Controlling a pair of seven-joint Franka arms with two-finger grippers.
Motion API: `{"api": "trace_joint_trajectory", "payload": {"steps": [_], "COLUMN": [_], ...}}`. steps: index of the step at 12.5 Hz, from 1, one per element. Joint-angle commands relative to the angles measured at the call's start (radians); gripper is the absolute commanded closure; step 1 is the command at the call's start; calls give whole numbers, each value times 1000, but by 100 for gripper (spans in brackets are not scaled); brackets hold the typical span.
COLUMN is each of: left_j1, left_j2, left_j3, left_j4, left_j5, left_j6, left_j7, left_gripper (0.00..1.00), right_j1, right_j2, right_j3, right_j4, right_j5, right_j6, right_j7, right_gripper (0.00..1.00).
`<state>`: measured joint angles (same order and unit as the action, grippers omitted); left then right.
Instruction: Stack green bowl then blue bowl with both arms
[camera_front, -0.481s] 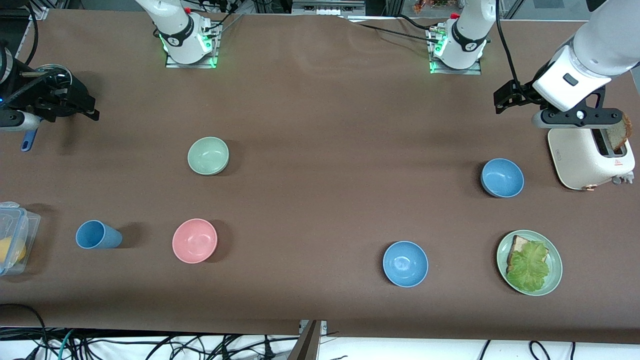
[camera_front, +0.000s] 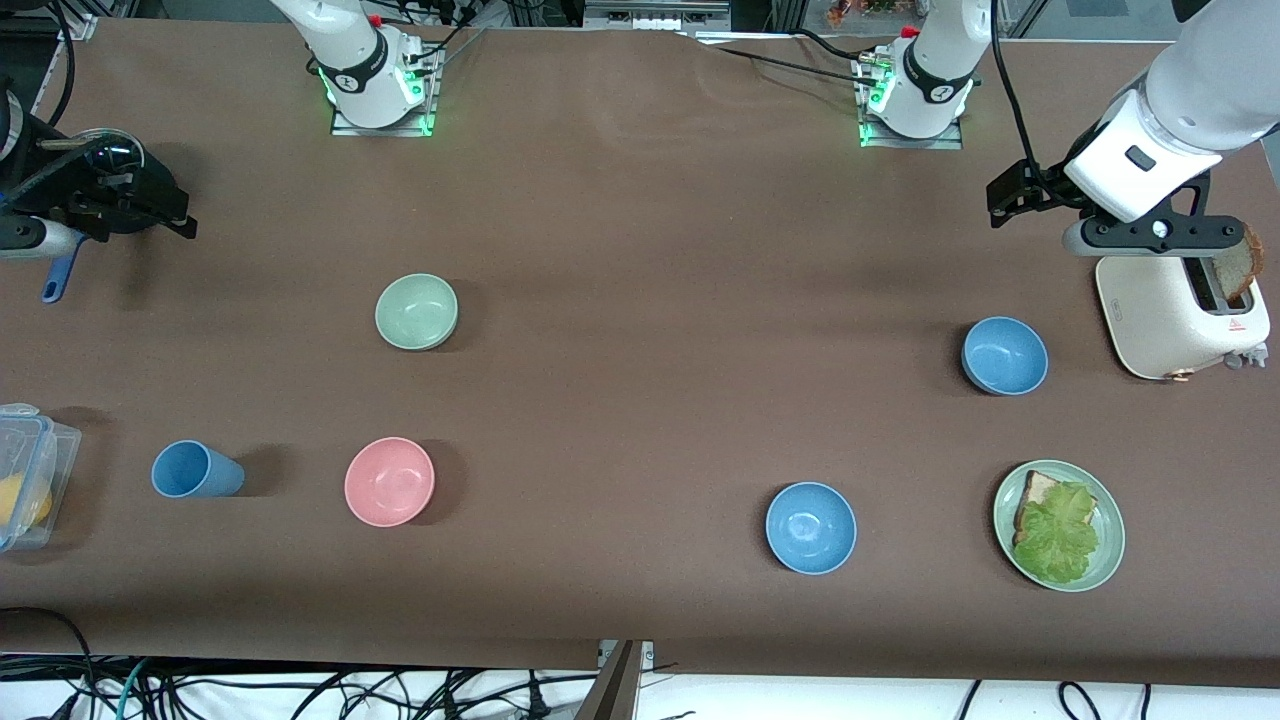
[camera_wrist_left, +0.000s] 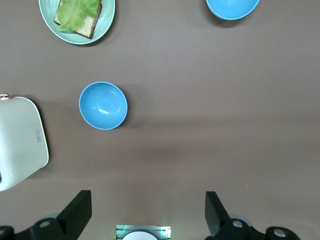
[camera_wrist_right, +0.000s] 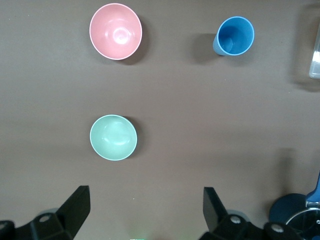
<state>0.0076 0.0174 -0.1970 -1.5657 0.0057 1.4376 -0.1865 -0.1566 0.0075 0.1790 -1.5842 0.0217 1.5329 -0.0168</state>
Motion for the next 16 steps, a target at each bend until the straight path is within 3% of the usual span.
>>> {"api": "trace_joint_trajectory", "payload": {"steps": [1, 16], "left_j1": [21, 22], "left_j2": [0, -5], "left_j3": [5, 4], "left_j4": [13, 9], "left_j5": [-68, -56], "left_j6": [-3, 7], "left_j7": [22, 35], "left_gripper": [0, 0], "right_j1": [-6, -1], "right_j2": [-7, -15], "right_j3": [1, 33], "right_j4": [12, -53], "right_j5": [-2, -36], "right_j6": [-20, 7], "right_j7": [-22, -22], "right_gripper": [0, 0]}}
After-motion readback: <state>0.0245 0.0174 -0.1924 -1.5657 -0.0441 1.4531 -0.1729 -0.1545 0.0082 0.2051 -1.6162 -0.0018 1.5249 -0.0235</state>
